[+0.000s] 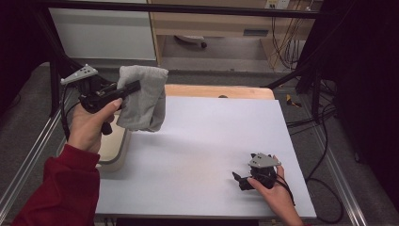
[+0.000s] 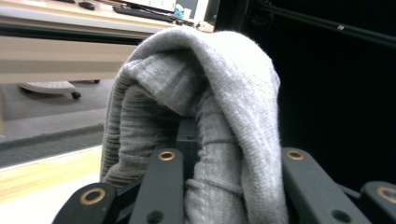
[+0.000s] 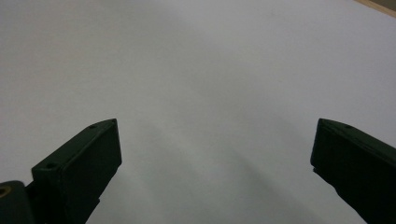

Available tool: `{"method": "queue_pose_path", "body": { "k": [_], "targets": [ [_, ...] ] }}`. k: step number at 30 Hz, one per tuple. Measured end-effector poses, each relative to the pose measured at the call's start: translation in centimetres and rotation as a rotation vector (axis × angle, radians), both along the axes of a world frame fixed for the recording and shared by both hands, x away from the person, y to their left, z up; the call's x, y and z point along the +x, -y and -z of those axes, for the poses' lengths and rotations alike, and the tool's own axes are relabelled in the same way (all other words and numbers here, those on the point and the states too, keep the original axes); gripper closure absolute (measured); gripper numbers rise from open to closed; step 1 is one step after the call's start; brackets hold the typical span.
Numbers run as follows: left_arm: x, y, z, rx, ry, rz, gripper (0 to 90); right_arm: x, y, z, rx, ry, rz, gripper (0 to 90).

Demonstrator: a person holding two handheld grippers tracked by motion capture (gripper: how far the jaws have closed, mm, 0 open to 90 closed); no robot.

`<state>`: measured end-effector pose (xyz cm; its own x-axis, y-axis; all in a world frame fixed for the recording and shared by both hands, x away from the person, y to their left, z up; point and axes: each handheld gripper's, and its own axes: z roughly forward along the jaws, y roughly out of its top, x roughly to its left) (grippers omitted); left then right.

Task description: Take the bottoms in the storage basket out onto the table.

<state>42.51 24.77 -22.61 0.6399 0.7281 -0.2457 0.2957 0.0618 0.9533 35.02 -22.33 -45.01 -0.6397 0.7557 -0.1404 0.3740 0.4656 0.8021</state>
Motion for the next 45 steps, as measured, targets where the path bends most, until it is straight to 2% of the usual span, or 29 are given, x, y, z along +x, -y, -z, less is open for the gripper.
{"method": "queue_pose_path", "body": {
  "k": [6, 16, 26, 36, 40, 45],
  "targets": [
    [-0.2, -0.4, 0.2, 0.009, 0.002, -0.011, 71.2, 0.0, 0.0, 0.0, -0.004, -0.003, 0.001, 2.3],
    [-1.0, -0.5, 0.7, 0.007, -0.010, 0.011, 71.2, 0.0, 0.0, 0.0, -0.002, -0.003, 0.004, 2.3],
    [-2.5, -0.2, 1.2, 0.025, -0.004, 0.045, 71.1, 0.0, 0.0, 0.0, -0.001, -0.001, 0.005, 2.4],
    [-4.8, -0.1, 1.3, 0.018, 0.014, 0.070, 71.1, 0.0, 0.0, 0.0, 0.000, -0.001, 0.006, 2.4],
    [-5.6, 0.2, 1.7, 0.042, -0.007, 0.105, 71.1, 0.0, 0.0, 0.0, 0.001, -0.002, 0.006, 2.4],
    [-5.7, 1.0, 2.8, 0.053, -0.041, 0.137, 71.0, 0.0, -0.1, 0.0, 0.000, -0.004, 0.006, 2.4]
  ]
}}
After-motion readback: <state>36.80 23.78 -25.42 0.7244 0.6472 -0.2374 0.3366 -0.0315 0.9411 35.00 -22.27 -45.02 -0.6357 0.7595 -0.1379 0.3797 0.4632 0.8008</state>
